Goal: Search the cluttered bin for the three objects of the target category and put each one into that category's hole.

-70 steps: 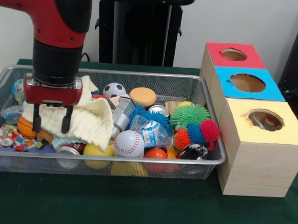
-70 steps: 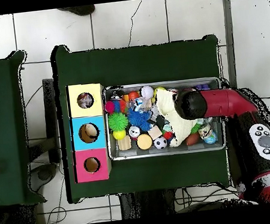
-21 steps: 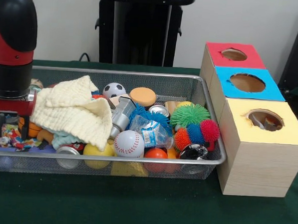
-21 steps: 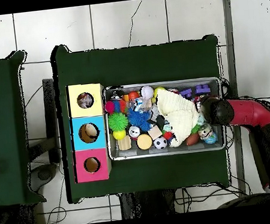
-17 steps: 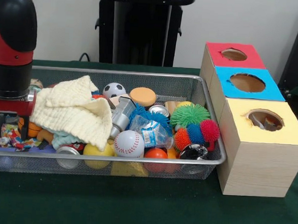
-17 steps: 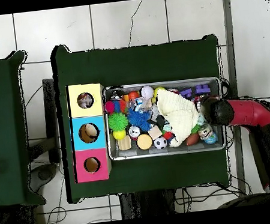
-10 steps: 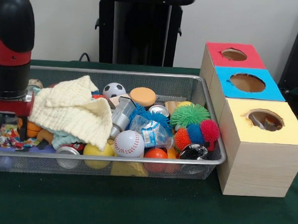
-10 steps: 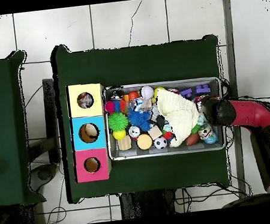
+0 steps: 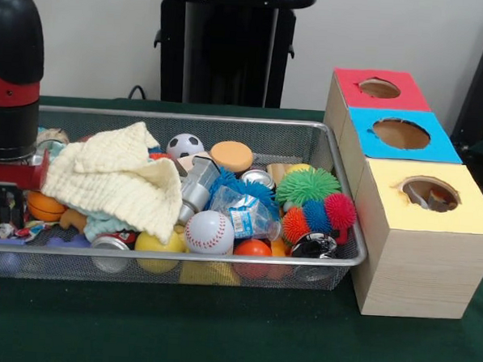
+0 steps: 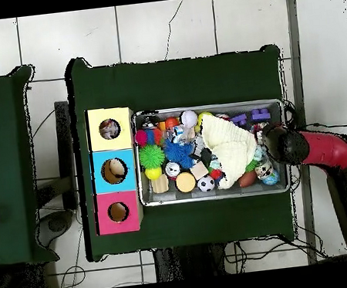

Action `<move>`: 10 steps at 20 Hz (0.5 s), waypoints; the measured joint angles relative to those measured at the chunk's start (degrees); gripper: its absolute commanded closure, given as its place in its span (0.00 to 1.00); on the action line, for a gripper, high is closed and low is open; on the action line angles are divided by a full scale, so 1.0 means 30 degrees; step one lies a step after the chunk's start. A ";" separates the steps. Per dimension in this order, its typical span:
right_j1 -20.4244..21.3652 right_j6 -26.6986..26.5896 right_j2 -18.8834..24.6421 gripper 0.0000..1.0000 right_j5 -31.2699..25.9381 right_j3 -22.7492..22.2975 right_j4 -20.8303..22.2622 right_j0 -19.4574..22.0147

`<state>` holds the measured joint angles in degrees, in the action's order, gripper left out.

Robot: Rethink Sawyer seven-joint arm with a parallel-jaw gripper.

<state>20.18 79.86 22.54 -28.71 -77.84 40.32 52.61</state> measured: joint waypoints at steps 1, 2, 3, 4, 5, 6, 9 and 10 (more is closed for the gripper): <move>-0.0002 0.0000 0.0067 1.00 0.0043 -0.0046 0.0004 0.0070; -0.0004 0.0000 0.0135 1.00 0.0087 -0.0091 0.0008 0.0139; -0.0010 0.0000 0.0207 1.00 0.0138 -0.0138 0.0008 0.0218; -0.0020 0.0000 0.0295 1.00 0.0185 -0.0185 0.0008 0.0322; -0.0018 0.0000 0.0331 1.00 0.0205 -0.0213 0.0008 0.0367; -0.0003 0.0000 0.0336 1.00 0.0207 -0.0232 0.0010 0.0373; 0.0171 0.0000 0.0325 1.00 0.0201 -0.0346 0.0027 0.0291; 0.0442 0.0000 0.0240 1.00 0.0134 -0.0437 0.0047 -0.0006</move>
<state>21.50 79.86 23.26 -28.30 -79.16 40.46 52.59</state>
